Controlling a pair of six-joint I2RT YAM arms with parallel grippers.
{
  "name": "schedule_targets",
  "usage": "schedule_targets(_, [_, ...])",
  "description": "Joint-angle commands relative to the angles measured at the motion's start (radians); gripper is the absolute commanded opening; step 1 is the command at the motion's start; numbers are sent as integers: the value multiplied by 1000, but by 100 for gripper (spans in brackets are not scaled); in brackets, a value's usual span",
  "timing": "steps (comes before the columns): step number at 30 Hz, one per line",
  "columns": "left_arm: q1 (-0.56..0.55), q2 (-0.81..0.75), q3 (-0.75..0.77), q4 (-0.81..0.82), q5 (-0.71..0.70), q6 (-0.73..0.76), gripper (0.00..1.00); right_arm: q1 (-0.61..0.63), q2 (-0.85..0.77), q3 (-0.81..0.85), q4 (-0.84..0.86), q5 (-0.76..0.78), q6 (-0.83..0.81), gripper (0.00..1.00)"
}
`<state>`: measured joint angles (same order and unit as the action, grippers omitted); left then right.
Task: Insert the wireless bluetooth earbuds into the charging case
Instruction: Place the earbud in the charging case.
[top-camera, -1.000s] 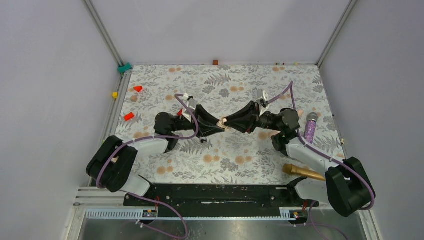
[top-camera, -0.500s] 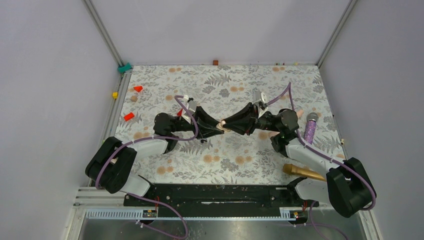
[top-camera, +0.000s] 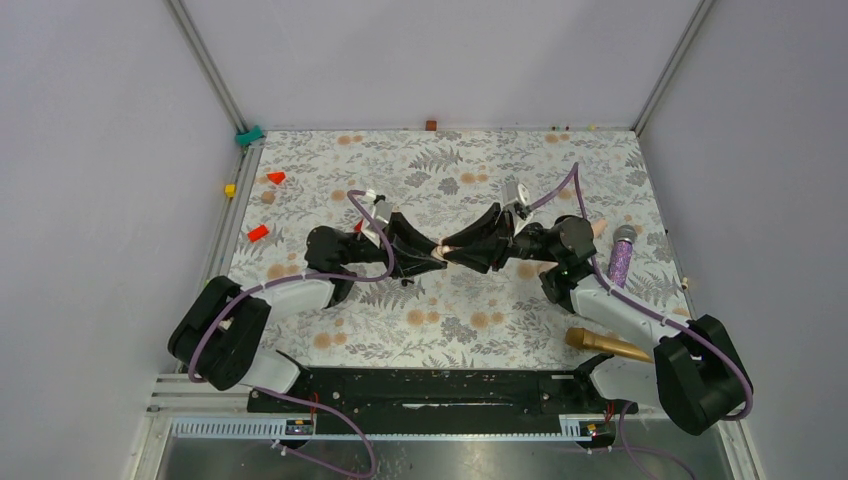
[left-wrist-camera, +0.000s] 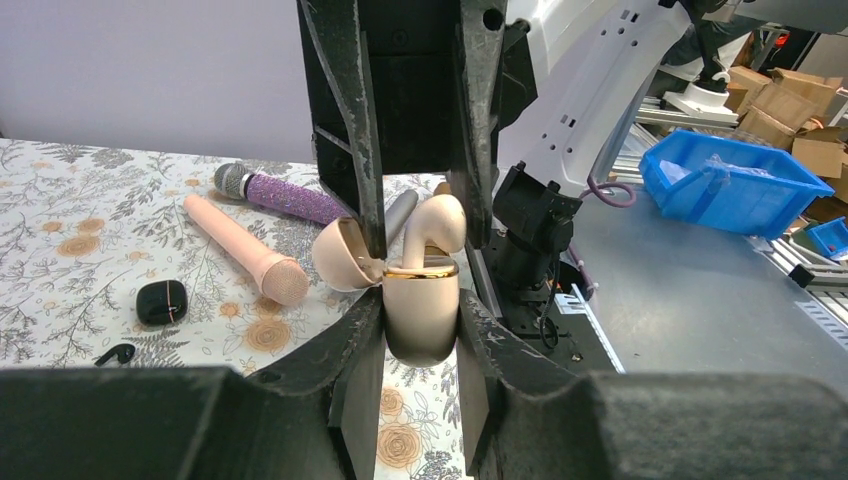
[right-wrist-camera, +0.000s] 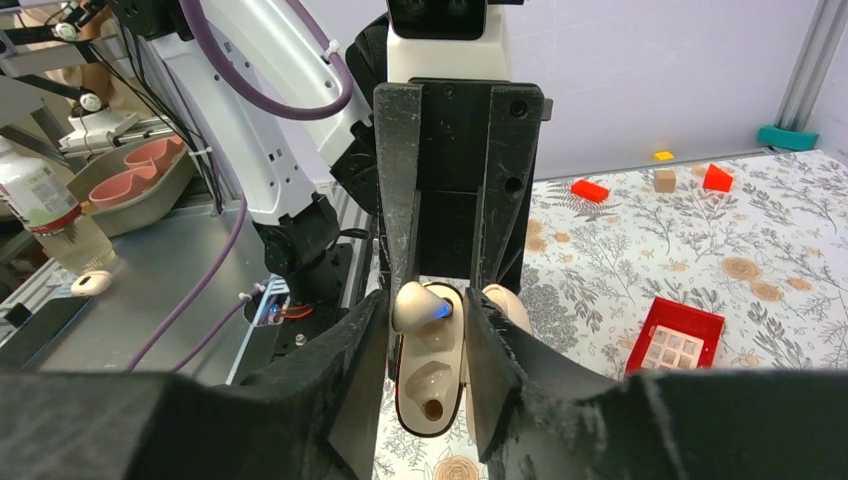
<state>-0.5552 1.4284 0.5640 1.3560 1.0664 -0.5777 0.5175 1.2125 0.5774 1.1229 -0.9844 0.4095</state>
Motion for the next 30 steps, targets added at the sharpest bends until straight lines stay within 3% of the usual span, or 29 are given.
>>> schedule_targets(1, [-7, -55, 29, 110, 34, -23, 2, 9, -2, 60, -23, -15, 10, 43])
schedule_targets(11, [-7, -67, 30, 113, 41, -37, 6, 2, 1, 144, -13, -58, 95, 53])
schedule_targets(19, [-5, -73, 44, 113, 40, -74, 7, -22, -7, 223, 24, -178, 138, 62])
schedule_targets(23, [-4, -66, 59, 115, 30, -115, 7, -42, 3, 266, 55, -230, 171, 75])
schedule_targets(26, [-4, -56, 66, 115, 15, -143, 7, -51, 11, 276, 78, -222, 190, 99])
schedule_targets(30, [-4, -44, 66, 116, -11, -176, 6, -61, 16, 254, 93, -169, 187, 99])
